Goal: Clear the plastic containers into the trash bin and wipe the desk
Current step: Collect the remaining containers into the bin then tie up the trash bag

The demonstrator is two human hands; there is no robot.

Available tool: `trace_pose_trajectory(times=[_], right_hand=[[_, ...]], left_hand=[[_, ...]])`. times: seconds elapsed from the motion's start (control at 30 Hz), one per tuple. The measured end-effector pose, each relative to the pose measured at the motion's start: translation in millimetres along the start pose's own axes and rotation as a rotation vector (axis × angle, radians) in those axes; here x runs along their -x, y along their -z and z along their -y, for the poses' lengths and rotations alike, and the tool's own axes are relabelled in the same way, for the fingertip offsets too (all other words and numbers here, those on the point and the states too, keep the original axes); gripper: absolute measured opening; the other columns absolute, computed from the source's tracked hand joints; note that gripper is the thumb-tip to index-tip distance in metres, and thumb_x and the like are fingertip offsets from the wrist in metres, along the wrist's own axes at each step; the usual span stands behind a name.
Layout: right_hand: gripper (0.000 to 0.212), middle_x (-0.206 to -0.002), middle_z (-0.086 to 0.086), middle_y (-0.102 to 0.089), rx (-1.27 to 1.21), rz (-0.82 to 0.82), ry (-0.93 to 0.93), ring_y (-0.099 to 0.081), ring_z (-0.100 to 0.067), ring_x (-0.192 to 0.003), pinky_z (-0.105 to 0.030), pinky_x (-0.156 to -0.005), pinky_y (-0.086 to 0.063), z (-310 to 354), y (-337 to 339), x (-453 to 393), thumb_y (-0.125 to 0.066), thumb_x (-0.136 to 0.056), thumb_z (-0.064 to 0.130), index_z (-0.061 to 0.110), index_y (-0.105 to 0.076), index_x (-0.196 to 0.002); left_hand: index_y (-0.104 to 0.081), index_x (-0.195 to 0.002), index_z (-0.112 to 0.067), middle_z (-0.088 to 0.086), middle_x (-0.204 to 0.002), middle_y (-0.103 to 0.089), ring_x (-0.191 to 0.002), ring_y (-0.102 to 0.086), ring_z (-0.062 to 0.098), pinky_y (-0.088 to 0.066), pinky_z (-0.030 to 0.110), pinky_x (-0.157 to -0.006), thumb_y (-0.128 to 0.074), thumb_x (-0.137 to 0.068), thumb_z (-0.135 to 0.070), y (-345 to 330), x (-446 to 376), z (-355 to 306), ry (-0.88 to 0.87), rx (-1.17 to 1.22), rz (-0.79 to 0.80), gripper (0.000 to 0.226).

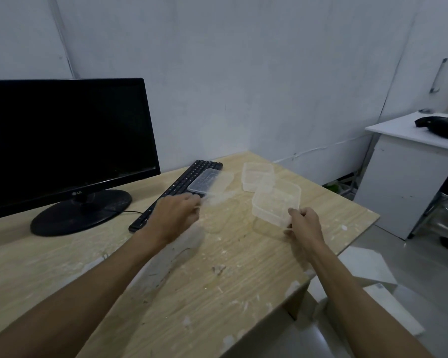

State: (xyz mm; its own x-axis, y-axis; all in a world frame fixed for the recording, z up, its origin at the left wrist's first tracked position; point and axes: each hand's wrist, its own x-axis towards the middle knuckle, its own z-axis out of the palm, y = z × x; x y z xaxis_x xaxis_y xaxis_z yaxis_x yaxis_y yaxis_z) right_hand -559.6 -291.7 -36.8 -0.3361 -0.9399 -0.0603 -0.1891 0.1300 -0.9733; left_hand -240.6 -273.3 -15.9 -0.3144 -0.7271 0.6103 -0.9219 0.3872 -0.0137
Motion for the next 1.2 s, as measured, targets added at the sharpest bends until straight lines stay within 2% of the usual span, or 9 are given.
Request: trace_pose_trajectory(times=[0.13,0.23,0.3,0.47,0.6,0.8,0.93,1.07,1.2], right_hand=[[0.02,-0.111,-0.015,-0.069,-0.202,-0.004,-0.028,-0.072,-0.032,-0.095,-0.059,-0.08,-0.062,10.3,-12.3,5.0,-0.06,-0.1,0.028,0.008,-0.057,-0.101],[0.014,-0.107,-0.012,-0.067,-0.3,-0.017,0.003,-0.077,-0.028,-0.091,-0.05,-0.066,-0.065,26.9,-30.4,24.0,-0.057,-0.103,0.021,0.011,-0.051,-0.095],[0.018,-0.107,-0.016,-0.067,-0.324,0.009,0.035,-0.078,-0.028,-0.09,-0.048,-0.063,-0.065,36.7,-47.1,40.6,-0.057,-0.102,0.019,0.013,-0.047,-0.089],[0.023,-0.105,-0.01,-0.067,-0.336,0.123,0.11,-0.078,-0.02,-0.091,-0.054,-0.072,-0.065,58.9,-93.3,92.5,-0.057,-0.103,0.023,0.015,-0.044,-0.087],[0.022,-0.101,-0.005,-0.064,-0.404,0.263,0.068,-0.075,-0.018,-0.098,-0.059,-0.077,-0.063,72.6,-127.4,129.5,-0.057,-0.103,0.031,0.016,-0.045,-0.092],[0.03,-0.126,-0.019,-0.064,-0.743,0.503,-0.171,-0.068,-0.041,-0.113,-0.057,-0.074,-0.063,81.9,-169.8,167.7,-0.055,-0.105,0.034,0.011,-0.048,-0.123],[0.043,-0.129,-0.016,-0.068,-0.815,0.61,-0.212,-0.071,-0.037,-0.113,-0.051,-0.073,-0.062,81.2,-193.8,192.5,-0.056,-0.103,0.047,0.019,-0.053,-0.136],[0.047,-0.13,-0.016,-0.068,-0.82,0.687,-0.178,-0.07,-0.038,-0.116,-0.052,-0.076,-0.063,80.8,-205.5,212.1,-0.068,-0.097,0.047,0.019,-0.058,-0.134],[0.034,-0.129,-0.022,-0.067,-0.795,0.742,-0.111,-0.071,-0.035,-0.106,-0.053,-0.078,-0.063,80.6,-210.4,223.7,-0.063,-0.103,0.034,0.011,-0.063,-0.128]], left_hand=[[-0.079,-0.083,-0.021,-0.01,-0.073,-0.075,-0.064,-0.07,0.005,-0.055,0.016,-0.061,-0.083,-0.083,-0.022,29.9,-7.3,-3.2,0.376,0.445,-0.068,0.004],[-0.08,-0.085,-0.01,0.004,-0.074,-0.078,-0.073,-0.078,0.021,-0.064,0.029,-0.068,-0.084,-0.083,-0.016,58.2,-5.5,-12.3,0.689,0.932,-0.069,0.007],[-0.079,-0.089,-0.01,0.007,-0.08,-0.08,-0.077,-0.079,0.024,-0.065,0.033,-0.071,-0.083,-0.084,-0.016,73.6,2.2,-19.2,0.757,1.058,-0.108,0.009],[-0.081,-0.087,-0.019,-0.011,-0.078,-0.076,-0.073,-0.072,0.003,-0.059,0.018,-0.072,-0.084,-0.084,-0.016,98.7,32.7,-37.7,0.404,0.587,-0.252,0.004],[-0.078,-0.093,-0.027,-0.017,-0.086,-0.071,-0.079,-0.067,0.004,-0.059,0.032,-0.072,-0.072,-0.089,-0.037,118.7,64.9,-33.2,0.209,0.383,-0.177,0.012],[-0.078,-0.095,-0.028,-0.02,-0.095,-0.067,-0.09,-0.065,0.001,-0.058,0.031,-0.079,-0.071,-0.084,-0.042,147.7,98.3,-10.9,0.256,0.329,-0.097,0.019],[-0.078,-0.094,-0.03,-0.018,-0.096,-0.067,-0.094,-0.064,0.004,-0.056,0.034,-0.084,-0.077,-0.086,-0.035,161.9,118.2,1.4,0.26,0.295,-0.067,0.01],[-0.077,-0.095,-0.031,-0.018,-0.099,-0.066,-0.099,-0.062,0.003,-0.054,0.034,-0.089,-0.08,-0.086,-0.033,170.6,132.0,10.4,0.276,0.245,-0.04,0.009],[-0.076,-0.102,-0.034,-0.019,-0.112,-0.062,-0.113,-0.055,0.001,-0.043,0.016,-0.097,-0.074,-0.083,-0.054,178.4,143.3,13.6,0.343,0.333,-0.09,0.028]])
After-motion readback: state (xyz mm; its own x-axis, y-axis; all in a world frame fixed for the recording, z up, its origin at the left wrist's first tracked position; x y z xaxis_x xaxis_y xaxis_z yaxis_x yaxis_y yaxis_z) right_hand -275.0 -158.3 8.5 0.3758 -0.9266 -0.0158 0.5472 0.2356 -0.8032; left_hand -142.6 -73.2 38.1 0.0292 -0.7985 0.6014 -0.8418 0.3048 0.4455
